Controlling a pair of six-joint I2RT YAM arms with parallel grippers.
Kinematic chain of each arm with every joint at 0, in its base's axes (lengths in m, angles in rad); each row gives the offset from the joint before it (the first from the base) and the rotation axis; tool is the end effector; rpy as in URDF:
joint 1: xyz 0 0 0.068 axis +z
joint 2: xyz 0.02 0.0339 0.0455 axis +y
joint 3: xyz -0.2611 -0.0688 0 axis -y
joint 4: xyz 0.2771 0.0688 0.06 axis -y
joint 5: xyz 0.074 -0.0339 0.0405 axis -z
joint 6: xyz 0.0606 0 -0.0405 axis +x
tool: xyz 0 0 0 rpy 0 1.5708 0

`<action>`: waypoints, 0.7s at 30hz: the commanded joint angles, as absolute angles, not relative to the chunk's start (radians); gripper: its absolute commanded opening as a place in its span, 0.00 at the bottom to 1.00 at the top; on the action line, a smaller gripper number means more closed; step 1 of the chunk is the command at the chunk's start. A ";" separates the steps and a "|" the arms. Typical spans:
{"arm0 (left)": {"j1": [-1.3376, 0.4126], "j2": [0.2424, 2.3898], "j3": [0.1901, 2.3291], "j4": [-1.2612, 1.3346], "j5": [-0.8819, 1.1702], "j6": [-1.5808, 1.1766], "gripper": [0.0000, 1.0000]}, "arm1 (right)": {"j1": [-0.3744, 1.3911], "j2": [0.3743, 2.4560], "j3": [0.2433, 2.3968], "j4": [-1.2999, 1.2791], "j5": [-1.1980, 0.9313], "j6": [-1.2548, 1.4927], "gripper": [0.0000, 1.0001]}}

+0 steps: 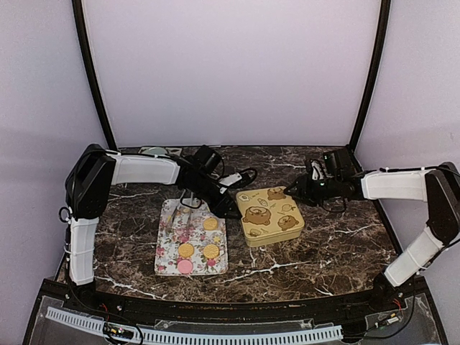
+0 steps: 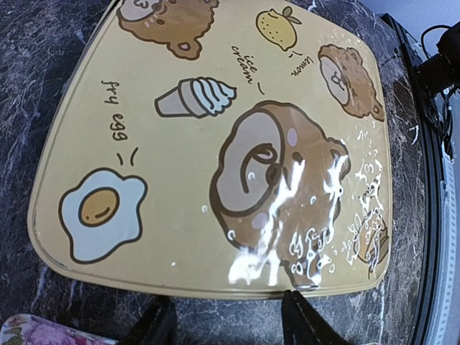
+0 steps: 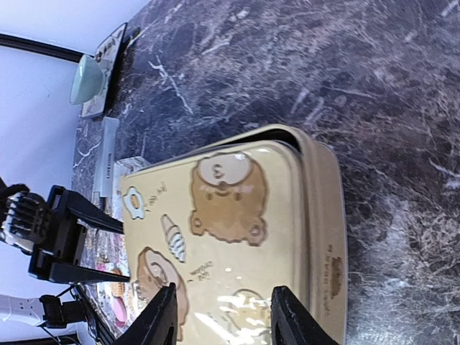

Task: Pack the cookies
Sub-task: Press the box lid onto the packing box.

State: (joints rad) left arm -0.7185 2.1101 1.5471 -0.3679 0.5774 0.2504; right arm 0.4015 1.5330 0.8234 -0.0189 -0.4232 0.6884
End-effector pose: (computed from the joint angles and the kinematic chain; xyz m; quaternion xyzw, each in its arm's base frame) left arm 0.3508 -0.3507 0.1403 0.5030 0.7636 -0.3328 0.2306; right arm 0.3179 0.1620 0.1533 0.0426 0.8954 0.3711 0.2424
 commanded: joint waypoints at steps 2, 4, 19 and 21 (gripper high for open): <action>-0.734 2.148 1.565 -0.313 0.520 0.239 0.52 | 0.446 1.482 0.889 0.013 -0.486 0.694 0.44; -0.734 2.154 1.563 -0.313 0.521 0.235 0.52 | 0.457 1.482 0.899 0.009 -0.481 0.694 0.44; -0.735 2.154 1.570 -0.330 0.507 0.256 0.52 | 0.432 1.474 0.859 -0.136 -0.304 0.584 0.57; -0.735 2.153 1.573 -0.330 0.508 0.255 0.52 | 0.431 1.497 0.853 -0.116 -0.320 0.579 0.58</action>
State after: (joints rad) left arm -0.7277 2.1262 1.5578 -0.3298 0.5663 0.2424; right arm 0.4374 1.4879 0.8722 -0.1318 -0.3347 0.6117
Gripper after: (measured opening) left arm 0.520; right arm 0.575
